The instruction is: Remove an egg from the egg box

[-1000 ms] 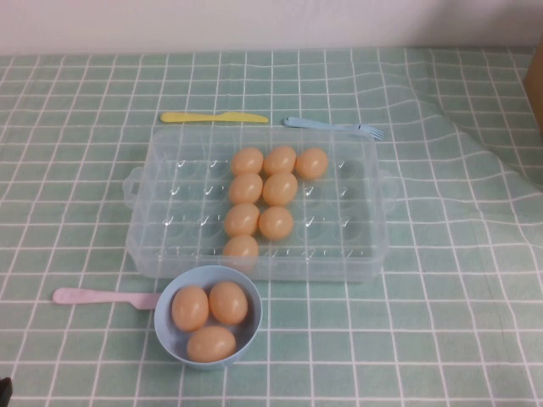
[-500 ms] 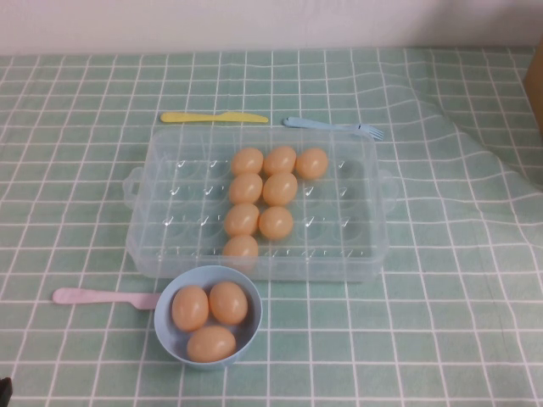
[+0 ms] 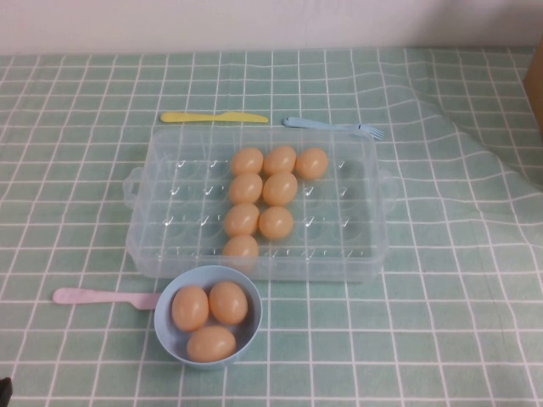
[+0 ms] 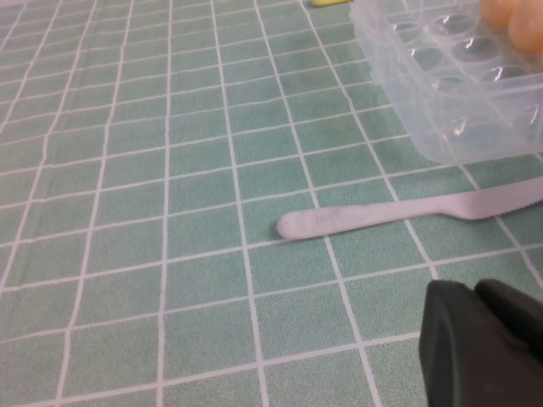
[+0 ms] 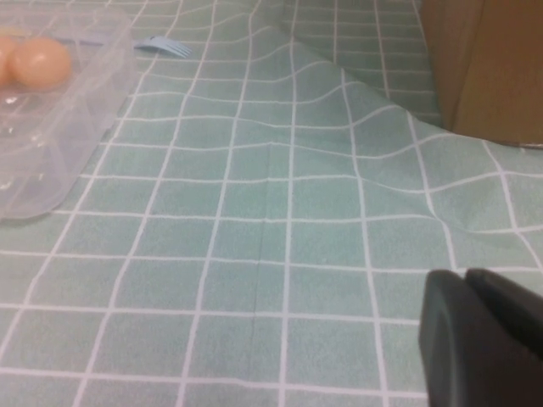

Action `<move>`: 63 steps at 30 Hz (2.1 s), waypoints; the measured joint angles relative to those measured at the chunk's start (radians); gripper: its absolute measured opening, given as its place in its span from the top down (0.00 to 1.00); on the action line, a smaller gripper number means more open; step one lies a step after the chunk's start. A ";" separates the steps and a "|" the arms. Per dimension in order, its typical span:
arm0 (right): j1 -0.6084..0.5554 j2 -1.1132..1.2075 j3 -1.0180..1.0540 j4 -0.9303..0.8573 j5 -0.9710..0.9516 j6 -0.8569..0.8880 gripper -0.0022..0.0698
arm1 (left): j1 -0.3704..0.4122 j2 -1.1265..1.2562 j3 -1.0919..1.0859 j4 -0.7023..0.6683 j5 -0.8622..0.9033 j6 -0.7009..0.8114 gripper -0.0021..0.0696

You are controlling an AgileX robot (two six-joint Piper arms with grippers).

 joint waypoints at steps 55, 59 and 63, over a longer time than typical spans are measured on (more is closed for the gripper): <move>0.000 0.712 -0.555 0.375 0.568 -0.030 0.99 | 0.000 0.000 0.000 0.002 0.000 0.000 0.97; 0.019 0.838 -0.646 0.326 0.600 -0.030 0.99 | 0.000 0.000 0.000 0.002 0.000 -0.001 0.97; 0.132 0.962 -0.725 0.276 0.581 -0.030 0.99 | 0.000 0.000 0.000 0.002 0.000 -0.001 0.97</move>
